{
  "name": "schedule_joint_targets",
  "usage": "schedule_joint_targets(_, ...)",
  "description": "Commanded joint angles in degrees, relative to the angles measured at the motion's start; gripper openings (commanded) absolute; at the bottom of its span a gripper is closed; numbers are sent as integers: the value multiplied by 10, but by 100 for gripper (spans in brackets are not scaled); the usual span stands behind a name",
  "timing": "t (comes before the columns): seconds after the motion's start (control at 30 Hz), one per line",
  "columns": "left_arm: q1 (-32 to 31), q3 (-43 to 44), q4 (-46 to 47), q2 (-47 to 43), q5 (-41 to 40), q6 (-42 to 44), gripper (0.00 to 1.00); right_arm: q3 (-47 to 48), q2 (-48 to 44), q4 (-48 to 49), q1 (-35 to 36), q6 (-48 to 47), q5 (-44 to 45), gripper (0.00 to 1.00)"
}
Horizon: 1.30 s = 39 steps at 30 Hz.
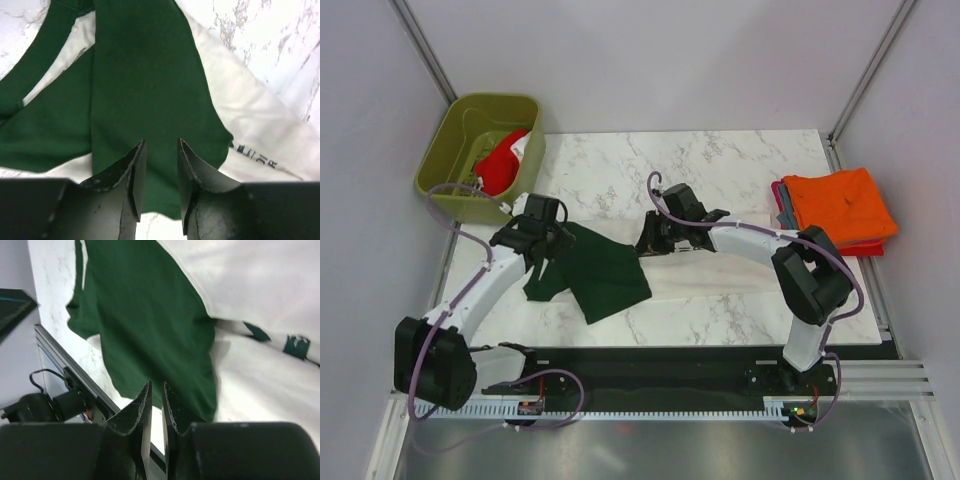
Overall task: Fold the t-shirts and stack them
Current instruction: Fold the tshirt
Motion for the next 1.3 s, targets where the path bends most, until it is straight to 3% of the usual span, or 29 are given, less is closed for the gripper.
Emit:
schedule_joint_targets(0.0, 2, 26, 89, 68, -30, -33, 36, 41, 43, 84, -1, 37, -12, 18)
schedule_joint_targets(0.27, 11, 95, 120, 203, -87, -51, 34, 79, 122, 181, -16, 66, -22, 10)
schedule_joint_targets(0.47, 67, 90, 117, 269, -51, -80, 33, 53, 174, 279, -38, 102, -42, 7)
schedule_joint_targets(0.7, 93, 83, 85, 333, -50, -102, 36, 21, 229, 278, -38, 107, -44, 6)
schedule_joint_targets(0.8, 97, 81, 78, 330, -68, -104, 36, 14, 218, 268, -41, 92, -33, 9)
schedule_joint_targets(0.97, 104, 95, 66, 310, -96, -75, 37, 24, 169, 230, -56, 53, -20, 33)
schedule_joint_targets(1.03, 103, 103, 66, 298, -91, -60, 35, 30, 150, 218, -58, 35, -11, 36)
schedule_joint_targets(1.27, 72, 115, 66, 236, -76, 11, 35, 35, 87, 184, -60, -12, 19, 31)
